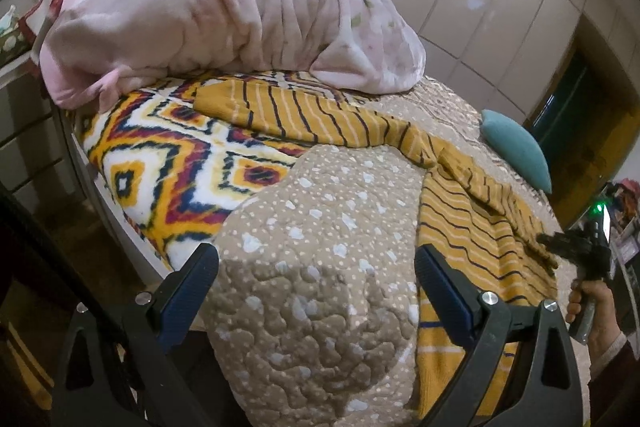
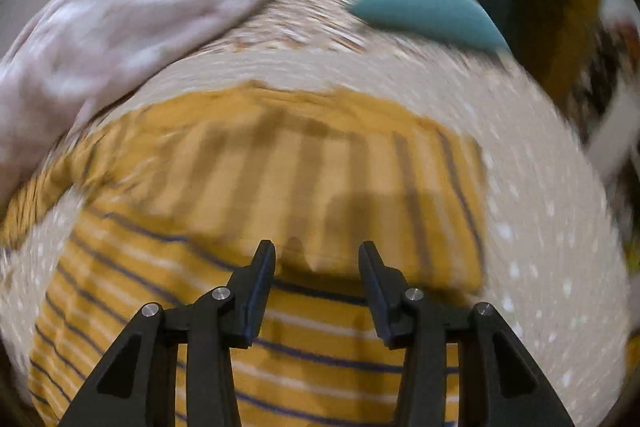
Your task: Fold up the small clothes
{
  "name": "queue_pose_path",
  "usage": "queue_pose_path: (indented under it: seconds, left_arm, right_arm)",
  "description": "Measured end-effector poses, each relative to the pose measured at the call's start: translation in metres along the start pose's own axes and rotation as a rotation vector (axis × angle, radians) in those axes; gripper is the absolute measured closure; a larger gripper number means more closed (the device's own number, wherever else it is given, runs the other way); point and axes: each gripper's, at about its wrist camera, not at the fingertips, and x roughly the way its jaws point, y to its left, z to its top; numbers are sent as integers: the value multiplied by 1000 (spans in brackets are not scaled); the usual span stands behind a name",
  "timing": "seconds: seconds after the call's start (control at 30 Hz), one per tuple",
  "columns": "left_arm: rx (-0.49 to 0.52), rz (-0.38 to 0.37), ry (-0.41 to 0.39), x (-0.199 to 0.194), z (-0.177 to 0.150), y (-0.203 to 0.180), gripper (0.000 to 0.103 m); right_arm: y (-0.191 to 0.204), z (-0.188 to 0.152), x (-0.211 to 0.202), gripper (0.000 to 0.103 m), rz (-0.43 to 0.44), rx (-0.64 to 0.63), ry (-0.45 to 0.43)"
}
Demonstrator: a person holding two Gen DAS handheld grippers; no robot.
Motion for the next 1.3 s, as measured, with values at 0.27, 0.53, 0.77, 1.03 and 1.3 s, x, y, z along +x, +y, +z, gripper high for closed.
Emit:
queue_pose_path:
  seconds: [0.27,0.53,0.77,1.03,1.3]
  left_arm:
    - [-147,51,-9,45,56,39,5]
    - [-416,81,81,142,110,102,5]
    - [-298,280,148,194,147,95,76]
    - [-118,261,79,158,192,24,94]
    - [124,-40,54,118,216,-179,94]
  right_arm:
    - [-77,-22,-15,52,80,229,-51]
    - [-84,-61,-6,42,67,265,-102]
    - [-84,-62,0,36,47,272,-94]
    - [-81,-63,2,26,80,252,-105]
    - [-113,-76,-8,28,264,398,-182]
